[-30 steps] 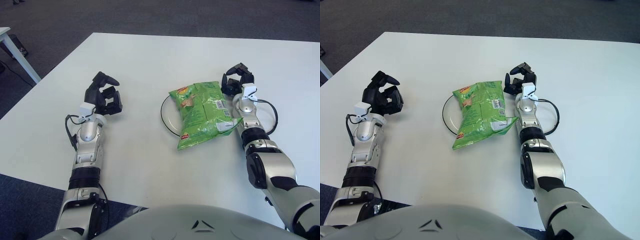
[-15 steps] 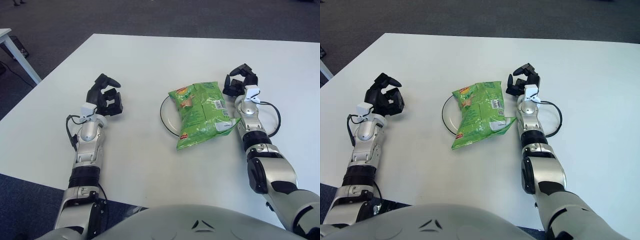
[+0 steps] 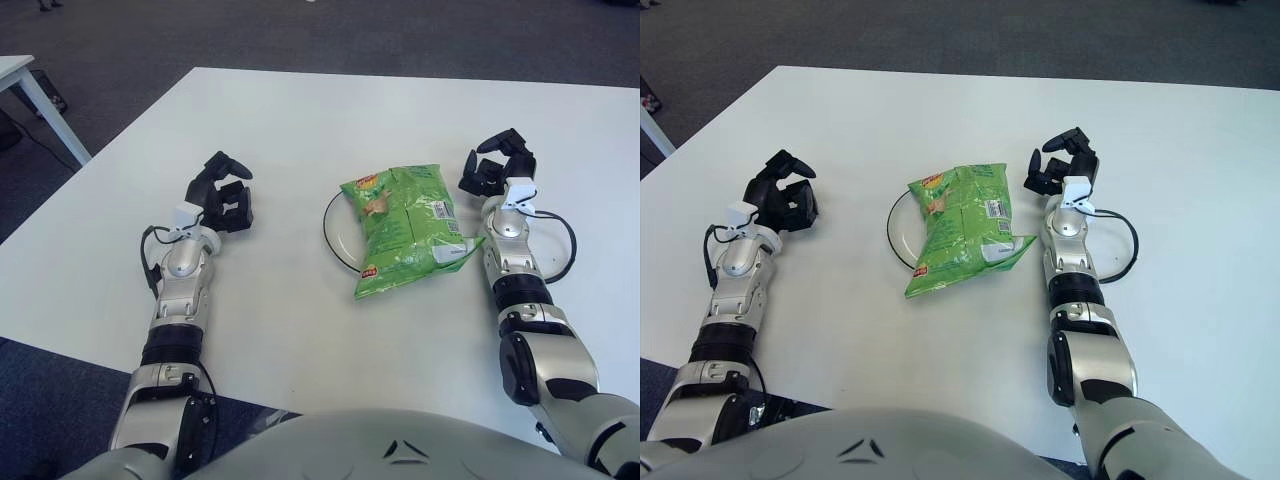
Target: Put the snack into the plate.
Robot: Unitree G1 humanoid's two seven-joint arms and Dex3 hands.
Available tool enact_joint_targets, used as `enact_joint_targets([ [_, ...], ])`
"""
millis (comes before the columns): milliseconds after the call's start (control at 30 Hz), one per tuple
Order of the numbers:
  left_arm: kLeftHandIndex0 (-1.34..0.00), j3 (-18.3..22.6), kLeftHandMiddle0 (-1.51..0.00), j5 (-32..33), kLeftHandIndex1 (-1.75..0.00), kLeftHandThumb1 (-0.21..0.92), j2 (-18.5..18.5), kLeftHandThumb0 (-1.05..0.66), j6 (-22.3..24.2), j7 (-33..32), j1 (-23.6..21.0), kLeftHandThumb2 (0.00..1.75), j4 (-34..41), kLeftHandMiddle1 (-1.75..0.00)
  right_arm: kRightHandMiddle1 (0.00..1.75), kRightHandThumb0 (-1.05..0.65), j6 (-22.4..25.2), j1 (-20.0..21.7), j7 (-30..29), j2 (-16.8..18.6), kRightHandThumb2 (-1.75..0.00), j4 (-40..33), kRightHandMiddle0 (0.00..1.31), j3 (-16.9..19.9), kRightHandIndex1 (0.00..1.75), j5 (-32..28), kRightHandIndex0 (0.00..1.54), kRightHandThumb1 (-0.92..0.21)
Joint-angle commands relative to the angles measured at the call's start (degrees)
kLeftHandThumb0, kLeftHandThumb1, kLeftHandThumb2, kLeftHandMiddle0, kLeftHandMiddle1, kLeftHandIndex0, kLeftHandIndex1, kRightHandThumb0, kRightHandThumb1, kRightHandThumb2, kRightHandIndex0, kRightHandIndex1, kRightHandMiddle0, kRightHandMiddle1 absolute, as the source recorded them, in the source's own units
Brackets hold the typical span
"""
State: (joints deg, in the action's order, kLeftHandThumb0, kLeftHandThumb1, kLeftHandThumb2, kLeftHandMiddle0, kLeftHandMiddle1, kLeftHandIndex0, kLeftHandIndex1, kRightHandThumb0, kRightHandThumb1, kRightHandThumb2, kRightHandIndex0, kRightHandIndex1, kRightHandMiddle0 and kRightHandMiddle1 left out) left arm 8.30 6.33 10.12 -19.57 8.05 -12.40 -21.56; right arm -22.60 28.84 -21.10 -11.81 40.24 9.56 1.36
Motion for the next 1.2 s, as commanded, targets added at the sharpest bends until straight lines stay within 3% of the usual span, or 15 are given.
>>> enact_joint_targets([
  [0,-0.51,-0.8,-1.04,0.3,-1.75,0.45,-2.1,-0.44,-0.4,1.4,5.1,1.15,-6.6,-1.75,1.75,-0.50,1.0,-6.9,-0.3,1.0,-1.40,-0.2,0.67,0.1,1.75,1.0,1.32,-0.25],
  [633,-0.48,-1.9,-1.02,0.0,-1.75,0.48,-2.0,-0.43,-2.1,5.1,0.1,1.11,-12.5,-1.75,1.75,-0.52,4.0,-14.1,-0.8,1.1,-1.43,-10.3,0.69,2.1,1.75,1.0,1.33,-0.22],
  [1167,-0.50,-1.9,-1.04,0.3,-1.75,0.46,-3.2,-0.44,-3.7,6.2,-2.8,1.14,-16.5,-1.75,1.75,-0.51,8.8,-21.4,-0.5,3.3,-1.42,-21.0,0.68,2.4,1.75,0.4,1.33,-0.23],
])
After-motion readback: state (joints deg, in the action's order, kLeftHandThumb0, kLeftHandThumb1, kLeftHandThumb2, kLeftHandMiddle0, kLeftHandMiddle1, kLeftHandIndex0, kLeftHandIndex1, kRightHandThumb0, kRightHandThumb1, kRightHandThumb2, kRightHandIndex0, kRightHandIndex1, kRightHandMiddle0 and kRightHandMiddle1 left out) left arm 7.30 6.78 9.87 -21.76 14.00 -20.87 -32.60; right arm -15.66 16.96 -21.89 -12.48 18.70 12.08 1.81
